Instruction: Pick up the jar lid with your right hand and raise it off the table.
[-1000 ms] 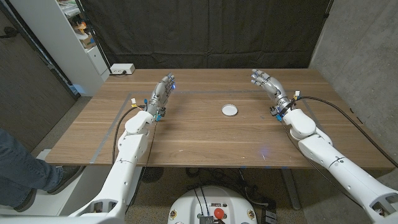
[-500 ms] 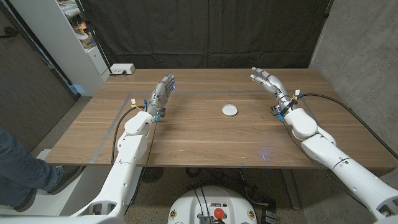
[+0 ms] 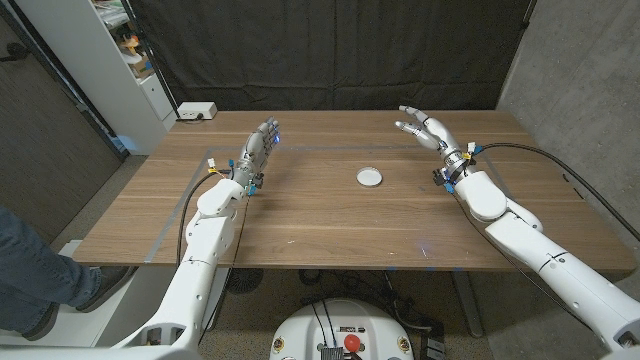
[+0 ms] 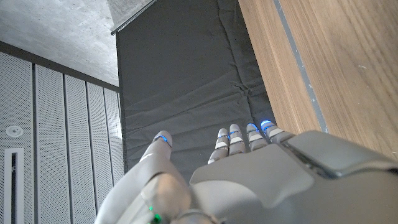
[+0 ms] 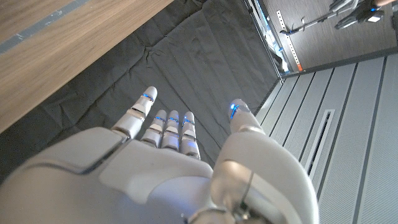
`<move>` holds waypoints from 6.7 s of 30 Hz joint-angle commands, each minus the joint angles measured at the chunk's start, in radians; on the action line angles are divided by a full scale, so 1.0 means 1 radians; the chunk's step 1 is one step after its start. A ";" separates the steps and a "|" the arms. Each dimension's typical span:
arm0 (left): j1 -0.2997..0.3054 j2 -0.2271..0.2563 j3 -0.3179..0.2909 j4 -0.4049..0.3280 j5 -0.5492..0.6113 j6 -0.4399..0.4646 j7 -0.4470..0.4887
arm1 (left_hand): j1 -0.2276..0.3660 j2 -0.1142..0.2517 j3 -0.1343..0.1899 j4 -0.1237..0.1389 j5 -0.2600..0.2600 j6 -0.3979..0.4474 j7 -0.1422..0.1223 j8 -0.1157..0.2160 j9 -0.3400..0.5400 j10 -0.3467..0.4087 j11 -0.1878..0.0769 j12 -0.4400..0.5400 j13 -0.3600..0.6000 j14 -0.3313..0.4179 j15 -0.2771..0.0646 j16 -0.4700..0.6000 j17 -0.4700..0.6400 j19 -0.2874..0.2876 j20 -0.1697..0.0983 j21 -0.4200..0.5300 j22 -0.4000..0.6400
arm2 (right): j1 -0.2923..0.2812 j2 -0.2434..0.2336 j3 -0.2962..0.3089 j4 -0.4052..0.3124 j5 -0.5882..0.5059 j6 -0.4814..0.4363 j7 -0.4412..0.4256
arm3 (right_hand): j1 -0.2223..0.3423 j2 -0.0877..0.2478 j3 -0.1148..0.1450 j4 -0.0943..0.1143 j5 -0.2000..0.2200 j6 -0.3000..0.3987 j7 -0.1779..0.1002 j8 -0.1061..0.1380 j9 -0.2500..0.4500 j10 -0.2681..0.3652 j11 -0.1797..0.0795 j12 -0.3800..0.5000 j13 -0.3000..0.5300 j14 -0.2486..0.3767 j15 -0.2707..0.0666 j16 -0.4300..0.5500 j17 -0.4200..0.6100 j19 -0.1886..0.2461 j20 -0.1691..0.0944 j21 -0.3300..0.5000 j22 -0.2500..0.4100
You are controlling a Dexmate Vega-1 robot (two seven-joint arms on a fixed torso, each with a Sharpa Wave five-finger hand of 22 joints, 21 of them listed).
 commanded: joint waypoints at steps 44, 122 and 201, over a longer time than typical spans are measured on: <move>0.002 0.008 0.003 0.010 0.005 -0.003 -0.016 | 0.006 0.011 -0.002 -0.010 0.004 0.008 0.007 0.005 0.003 0.004 0.005 0.007 0.002 -0.006 0.000 0.006 0.003 -0.010 0.004 0.005 0.001 | 0.013 -0.144 -0.038 -0.189 -0.320 -0.181 0.078 | 0.067 -0.047 0.013 -0.003 0.010 -0.084 -0.012 -0.019 0.003 -0.056 0.009 -0.007 0.001 -0.014 0.013 0.004 -0.005 -0.022 0.026 0.003 0.005; 0.054 0.016 0.006 -0.047 0.008 0.003 0.002 | 0.005 0.016 -0.008 -0.017 0.004 0.008 0.007 0.005 0.003 0.004 0.002 0.007 0.002 -0.007 -0.002 0.006 0.003 -0.017 0.012 0.005 0.001 | 0.201 -0.203 -0.186 -0.327 -0.682 -0.368 0.457 | 0.079 -0.115 -0.002 0.007 0.026 -0.191 0.012 -0.020 0.004 -0.120 0.010 -0.006 0.002 -0.009 0.037 0.018 0.002 -0.023 0.059 0.011 0.006; 0.009 0.013 0.018 0.034 0.009 -0.016 -0.011 | 0.002 0.021 -0.015 -0.023 0.004 0.012 0.006 0.006 0.004 0.007 0.003 0.008 0.002 -0.008 -0.004 0.006 0.003 -0.021 0.016 0.005 0.002 | 0.477 -0.033 -0.447 -0.146 -0.966 -0.493 0.967 | 0.055 -0.200 -0.072 0.028 0.132 -0.447 0.075 -0.018 0.009 -0.224 0.093 -0.002 0.001 -0.016 0.113 0.024 0.010 -0.015 0.145 0.015 0.008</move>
